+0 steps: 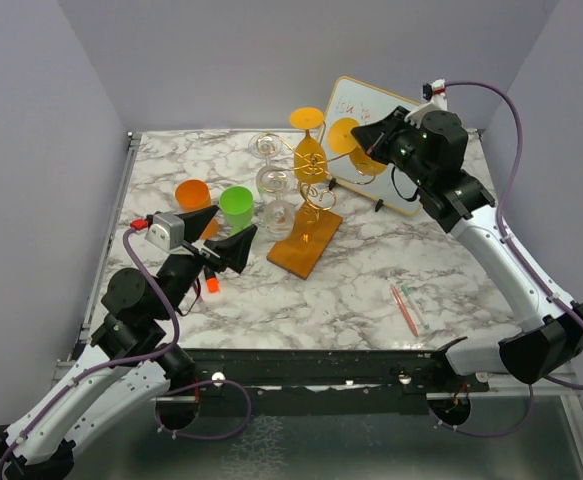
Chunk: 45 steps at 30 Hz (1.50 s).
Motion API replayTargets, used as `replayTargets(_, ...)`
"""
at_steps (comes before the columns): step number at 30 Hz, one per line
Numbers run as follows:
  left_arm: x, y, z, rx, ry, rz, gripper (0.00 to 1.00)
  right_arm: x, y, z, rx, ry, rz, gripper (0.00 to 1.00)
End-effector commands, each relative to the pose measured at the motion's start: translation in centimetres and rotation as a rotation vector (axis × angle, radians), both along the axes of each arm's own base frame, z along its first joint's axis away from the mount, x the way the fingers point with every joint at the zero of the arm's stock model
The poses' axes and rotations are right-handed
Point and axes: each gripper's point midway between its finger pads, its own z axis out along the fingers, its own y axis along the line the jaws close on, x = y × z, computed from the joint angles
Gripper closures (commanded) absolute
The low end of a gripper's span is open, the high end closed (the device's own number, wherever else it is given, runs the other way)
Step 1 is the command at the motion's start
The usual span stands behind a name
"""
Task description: Place the wine glass upside down on the wine glass rack
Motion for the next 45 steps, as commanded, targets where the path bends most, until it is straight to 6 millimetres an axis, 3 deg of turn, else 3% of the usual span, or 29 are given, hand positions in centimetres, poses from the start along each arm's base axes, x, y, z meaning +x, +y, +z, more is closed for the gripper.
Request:
replayTargets(1,0.3,0.2,-0.3,-0.005,0.015,0.018,0.01,0.3,-1.9,0.4,0.01,-0.009,-0.107,0.99)
replayTargets(7,0.2,0.2,-0.3,-0.003,0.015,0.017,0.01,1.3,-2.7,0.2,0.018,-0.015,-0.17,0.99)
replayTargets(16,0.2,0.4,-0.3,-0.003,0.012,0.023,0.01,2.9,-1.9,0.6,0.031,-0.026,-0.173,0.99)
replayTargets(25,0.2,0.5,-0.4,0.002,0.014,0.029,0.01,3.7,-0.5,-0.4,0.037,0.003,-0.109,0.99)
replayTargets(28,0.2,0.5,-0.4,0.003,0.013,0.031,0.01,3.7,-0.4,-0.8,0.043,0.023,-0.1,0.92)
replayTargets(36,-0.1,0.5,-0.3,0.002,0.0,0.016,0.01,3.1,-1.1,-1.1,0.037,0.05,-0.118,0.6)
replayTargets(45,-0.1,0.5,-0.4,-0.002,0.0,0.019,0.01,2.4,-1.5,-1.0,0.0,0.068,-0.113,0.46)
